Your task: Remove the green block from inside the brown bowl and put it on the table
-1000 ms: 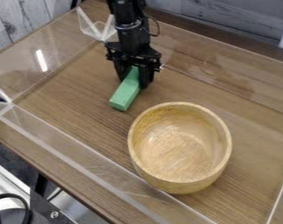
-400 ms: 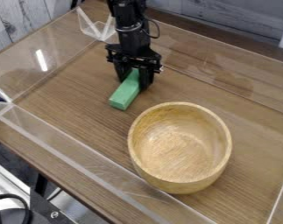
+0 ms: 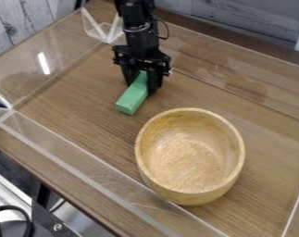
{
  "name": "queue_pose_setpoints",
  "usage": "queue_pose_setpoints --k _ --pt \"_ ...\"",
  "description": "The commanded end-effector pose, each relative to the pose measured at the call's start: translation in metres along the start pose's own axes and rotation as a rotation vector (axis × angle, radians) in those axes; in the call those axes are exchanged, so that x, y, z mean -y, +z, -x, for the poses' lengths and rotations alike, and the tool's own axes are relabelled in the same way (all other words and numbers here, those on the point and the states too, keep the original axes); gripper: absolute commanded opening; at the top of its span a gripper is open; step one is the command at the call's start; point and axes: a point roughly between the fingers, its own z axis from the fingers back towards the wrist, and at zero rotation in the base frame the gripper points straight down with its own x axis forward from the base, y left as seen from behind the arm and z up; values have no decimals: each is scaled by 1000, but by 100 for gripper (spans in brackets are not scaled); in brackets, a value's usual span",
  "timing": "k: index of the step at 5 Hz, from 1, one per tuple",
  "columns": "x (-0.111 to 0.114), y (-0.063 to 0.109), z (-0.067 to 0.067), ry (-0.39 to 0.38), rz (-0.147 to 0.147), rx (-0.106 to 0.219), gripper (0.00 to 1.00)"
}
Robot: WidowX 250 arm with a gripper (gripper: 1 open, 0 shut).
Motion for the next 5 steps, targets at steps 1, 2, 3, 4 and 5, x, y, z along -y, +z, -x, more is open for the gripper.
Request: queue_pose_setpoints --k 1,2,3,4,5 --pt "-6 9 -9 6 -12 42 0" --pt "-8 8 -9 11 -11 38 0" --pt "-11 6 -8 17 -10 33 0" --pt "-12 5 -8 22 -9 28 0" --pt "-14 5 -7 27 -8 22 0"
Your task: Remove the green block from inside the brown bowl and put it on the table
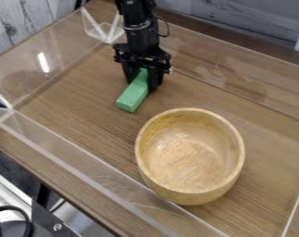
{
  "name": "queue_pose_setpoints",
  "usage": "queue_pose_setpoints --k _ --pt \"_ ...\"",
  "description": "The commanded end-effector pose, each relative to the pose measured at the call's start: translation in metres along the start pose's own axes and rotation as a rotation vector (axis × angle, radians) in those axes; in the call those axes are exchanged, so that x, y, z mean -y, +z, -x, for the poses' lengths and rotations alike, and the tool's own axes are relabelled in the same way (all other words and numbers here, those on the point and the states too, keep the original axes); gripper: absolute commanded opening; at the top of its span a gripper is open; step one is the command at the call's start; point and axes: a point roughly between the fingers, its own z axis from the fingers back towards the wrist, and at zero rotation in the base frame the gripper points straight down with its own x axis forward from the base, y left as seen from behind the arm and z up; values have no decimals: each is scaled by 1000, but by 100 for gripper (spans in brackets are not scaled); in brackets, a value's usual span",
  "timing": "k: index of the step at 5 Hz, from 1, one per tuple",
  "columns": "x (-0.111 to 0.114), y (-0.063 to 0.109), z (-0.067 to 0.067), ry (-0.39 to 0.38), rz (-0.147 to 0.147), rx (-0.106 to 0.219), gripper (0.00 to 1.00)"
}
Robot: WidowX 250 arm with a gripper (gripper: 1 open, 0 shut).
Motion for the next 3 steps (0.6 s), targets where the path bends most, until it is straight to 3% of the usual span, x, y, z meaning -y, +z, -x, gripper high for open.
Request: queue_pose_setpoints --k 1,3 --pt "-8 5 -2 14 -8 15 0" --pt "-11 5 -1 23 -7 3 0"
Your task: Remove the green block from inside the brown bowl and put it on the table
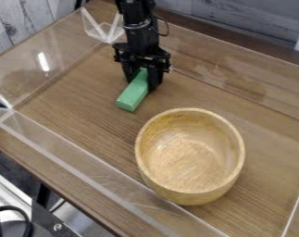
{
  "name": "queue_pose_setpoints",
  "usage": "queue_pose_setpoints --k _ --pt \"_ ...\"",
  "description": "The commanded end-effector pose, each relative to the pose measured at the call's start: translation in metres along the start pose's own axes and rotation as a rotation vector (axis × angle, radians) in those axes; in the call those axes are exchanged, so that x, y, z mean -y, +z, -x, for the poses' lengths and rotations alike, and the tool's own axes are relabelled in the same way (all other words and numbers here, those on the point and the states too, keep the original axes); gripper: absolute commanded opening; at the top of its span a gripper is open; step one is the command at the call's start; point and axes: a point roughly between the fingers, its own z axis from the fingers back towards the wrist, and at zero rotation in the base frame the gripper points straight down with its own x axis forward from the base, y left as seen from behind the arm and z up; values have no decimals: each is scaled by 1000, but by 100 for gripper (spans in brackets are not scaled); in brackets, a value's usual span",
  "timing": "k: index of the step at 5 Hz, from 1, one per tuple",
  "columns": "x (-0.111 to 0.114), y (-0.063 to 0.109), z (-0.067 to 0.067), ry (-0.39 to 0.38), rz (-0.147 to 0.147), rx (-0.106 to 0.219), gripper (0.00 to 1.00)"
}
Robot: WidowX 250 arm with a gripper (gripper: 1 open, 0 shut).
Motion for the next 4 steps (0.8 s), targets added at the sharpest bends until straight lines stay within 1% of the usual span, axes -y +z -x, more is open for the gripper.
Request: queue_pose_setpoints --k 1,4 --pt "-10 5 0 20 -10 9 0" --pt "-15 4 2 32 -12 -11 0"
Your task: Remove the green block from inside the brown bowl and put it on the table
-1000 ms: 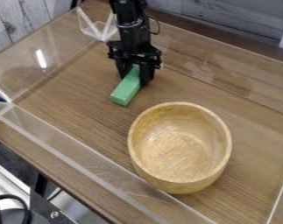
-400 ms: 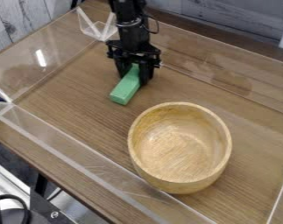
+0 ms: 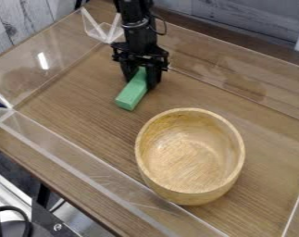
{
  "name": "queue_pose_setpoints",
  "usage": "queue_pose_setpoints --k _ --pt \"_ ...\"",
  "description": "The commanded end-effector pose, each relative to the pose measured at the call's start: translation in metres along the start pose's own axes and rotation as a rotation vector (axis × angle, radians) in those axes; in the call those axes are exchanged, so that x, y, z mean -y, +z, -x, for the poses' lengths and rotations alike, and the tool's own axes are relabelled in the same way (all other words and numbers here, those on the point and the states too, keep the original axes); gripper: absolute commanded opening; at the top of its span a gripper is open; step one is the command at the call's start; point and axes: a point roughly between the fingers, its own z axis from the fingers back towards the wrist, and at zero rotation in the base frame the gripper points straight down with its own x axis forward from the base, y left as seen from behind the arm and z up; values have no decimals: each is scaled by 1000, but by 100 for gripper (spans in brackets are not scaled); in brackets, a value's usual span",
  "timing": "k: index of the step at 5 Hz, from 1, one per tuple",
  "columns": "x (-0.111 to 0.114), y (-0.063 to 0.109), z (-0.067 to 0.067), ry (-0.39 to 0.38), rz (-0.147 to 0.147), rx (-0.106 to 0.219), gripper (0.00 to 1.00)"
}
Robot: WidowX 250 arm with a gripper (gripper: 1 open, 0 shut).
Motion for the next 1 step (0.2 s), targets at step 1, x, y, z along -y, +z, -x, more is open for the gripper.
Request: queue_pose_setpoints --k 1 --pt "-12 4 2 24 -10 1 0"
